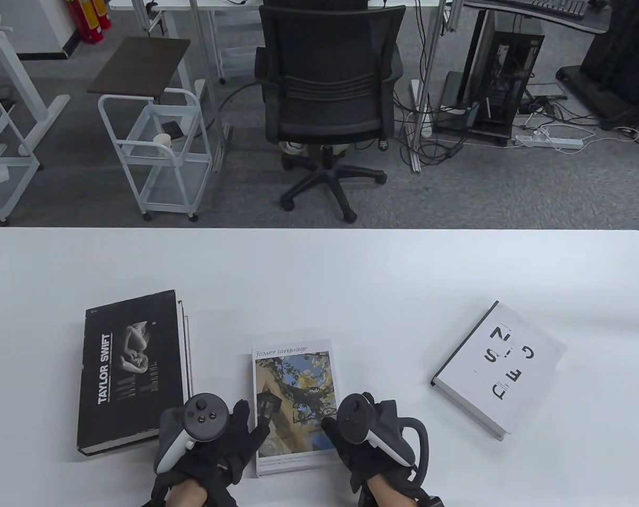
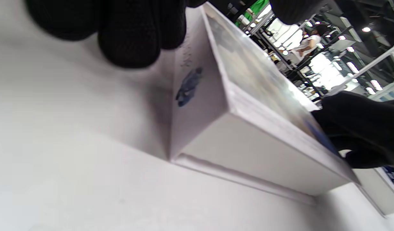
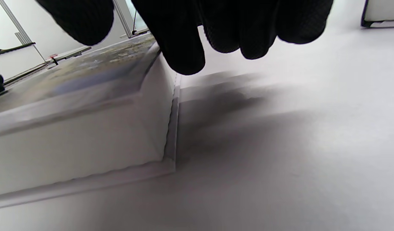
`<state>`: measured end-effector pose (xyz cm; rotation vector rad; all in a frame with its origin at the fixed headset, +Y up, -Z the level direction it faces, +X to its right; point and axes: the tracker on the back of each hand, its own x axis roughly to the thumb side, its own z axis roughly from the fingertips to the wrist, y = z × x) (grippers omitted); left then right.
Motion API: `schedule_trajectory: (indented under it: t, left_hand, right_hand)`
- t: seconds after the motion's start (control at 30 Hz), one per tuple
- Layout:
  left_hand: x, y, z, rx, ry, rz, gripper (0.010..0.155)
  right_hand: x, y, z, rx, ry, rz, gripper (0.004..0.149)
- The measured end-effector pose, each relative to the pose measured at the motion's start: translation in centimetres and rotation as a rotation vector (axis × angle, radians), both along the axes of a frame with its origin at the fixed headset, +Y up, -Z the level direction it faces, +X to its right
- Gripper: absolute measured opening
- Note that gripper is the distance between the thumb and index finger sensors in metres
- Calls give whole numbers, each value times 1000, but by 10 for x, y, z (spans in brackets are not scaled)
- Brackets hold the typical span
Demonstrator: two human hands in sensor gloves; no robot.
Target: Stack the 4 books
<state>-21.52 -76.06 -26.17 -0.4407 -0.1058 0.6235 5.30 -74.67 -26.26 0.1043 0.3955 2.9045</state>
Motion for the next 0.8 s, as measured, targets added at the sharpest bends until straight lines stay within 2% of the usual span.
schedule_trajectory:
  t: [0.2, 0.37, 0.8]
  left_hand:
    - [-1, -15, -2, -129, 6, 5, 72]
    - [7, -20, -1, -130, -20, 4, 74]
    - [9, -22, 2, -125, -42, 16, 76]
  right_hand:
    - [0, -1, 0, -31, 4, -2, 67]
    - [-3, -6, 0, -87, 32, -25, 68]
    - [-1, -11, -3, -134, 43, -168, 73]
